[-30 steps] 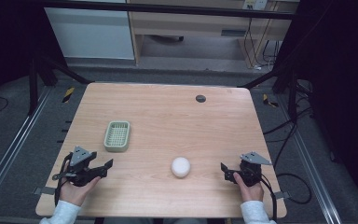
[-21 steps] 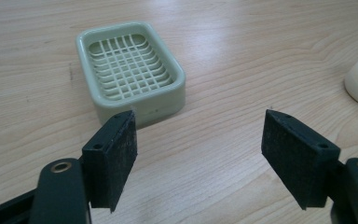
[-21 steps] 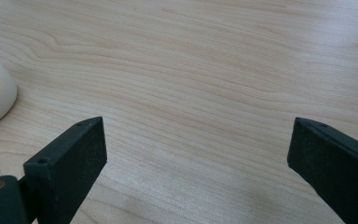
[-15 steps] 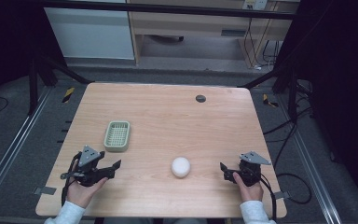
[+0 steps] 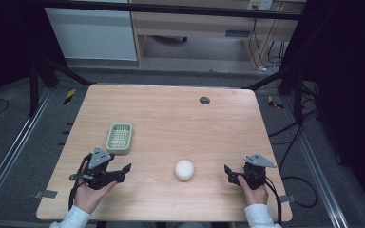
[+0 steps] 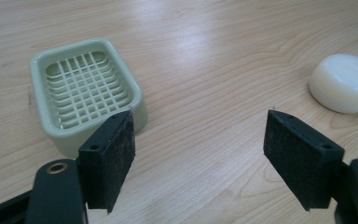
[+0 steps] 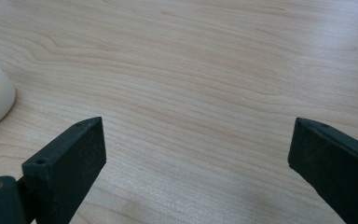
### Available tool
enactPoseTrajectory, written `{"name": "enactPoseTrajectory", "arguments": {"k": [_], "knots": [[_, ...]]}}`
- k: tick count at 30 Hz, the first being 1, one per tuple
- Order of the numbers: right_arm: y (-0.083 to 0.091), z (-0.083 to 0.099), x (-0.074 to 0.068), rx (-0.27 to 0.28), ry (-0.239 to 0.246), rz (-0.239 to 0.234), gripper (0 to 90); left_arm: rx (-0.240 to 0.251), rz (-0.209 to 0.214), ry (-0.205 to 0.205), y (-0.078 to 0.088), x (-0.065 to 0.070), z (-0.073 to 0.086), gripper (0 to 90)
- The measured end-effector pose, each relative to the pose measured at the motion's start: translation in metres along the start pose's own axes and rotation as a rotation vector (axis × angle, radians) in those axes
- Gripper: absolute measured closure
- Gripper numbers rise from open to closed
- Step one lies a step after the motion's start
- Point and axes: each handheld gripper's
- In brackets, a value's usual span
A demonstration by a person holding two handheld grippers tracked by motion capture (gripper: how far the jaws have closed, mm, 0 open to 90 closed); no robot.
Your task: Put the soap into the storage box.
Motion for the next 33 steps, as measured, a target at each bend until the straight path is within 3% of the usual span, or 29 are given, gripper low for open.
{"name": "enactPoseTrajectory", "arguments": {"k": [33], "knots": [[-0.004, 0.004, -0.003, 0.002, -0.03, 0.013, 4.3, -0.087, 0.117, -0.108, -0.035, 0.036, -0.026, 23.6]]}}
Point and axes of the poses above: each handheld gripper's, and its own axes: y roughly backward along the jaws, z roughly out of its underside, x roughly to its right, and after that the axes turned 12 degrees about z, right-handed
